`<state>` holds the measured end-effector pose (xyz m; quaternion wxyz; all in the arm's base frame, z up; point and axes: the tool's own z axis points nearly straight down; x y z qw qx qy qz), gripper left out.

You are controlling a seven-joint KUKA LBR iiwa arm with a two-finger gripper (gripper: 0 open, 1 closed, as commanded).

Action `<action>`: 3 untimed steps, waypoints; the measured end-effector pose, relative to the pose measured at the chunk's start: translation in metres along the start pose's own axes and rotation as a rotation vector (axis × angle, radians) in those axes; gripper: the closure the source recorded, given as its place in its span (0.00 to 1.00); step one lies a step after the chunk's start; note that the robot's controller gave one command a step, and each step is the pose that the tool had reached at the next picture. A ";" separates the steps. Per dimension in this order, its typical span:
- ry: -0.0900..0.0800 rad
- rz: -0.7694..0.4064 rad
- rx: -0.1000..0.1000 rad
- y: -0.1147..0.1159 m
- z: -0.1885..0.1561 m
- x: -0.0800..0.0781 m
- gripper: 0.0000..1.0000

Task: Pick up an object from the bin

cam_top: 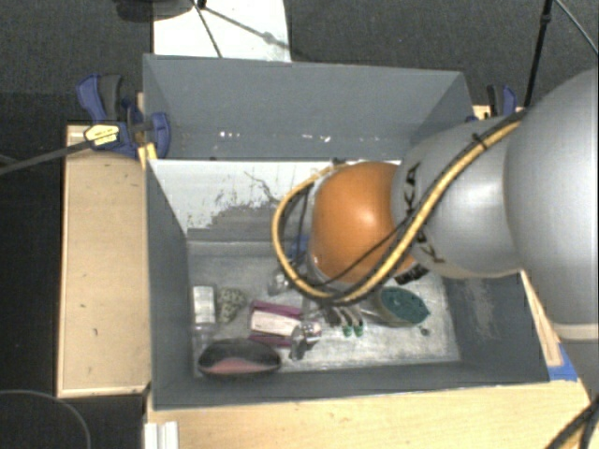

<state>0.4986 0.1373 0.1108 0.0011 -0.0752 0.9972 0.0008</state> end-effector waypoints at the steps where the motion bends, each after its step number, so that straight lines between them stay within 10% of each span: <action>1: -0.003 0.190 0.000 -0.007 0.039 0.008 0.00; 2: -0.009 0.194 -0.001 -0.007 0.037 0.006 1.00; 3: -0.005 -0.218 0.003 -0.087 -0.130 -0.018 1.00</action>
Offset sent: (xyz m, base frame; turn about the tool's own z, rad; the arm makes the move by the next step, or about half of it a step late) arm -0.0082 -0.0086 -0.0408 0.1888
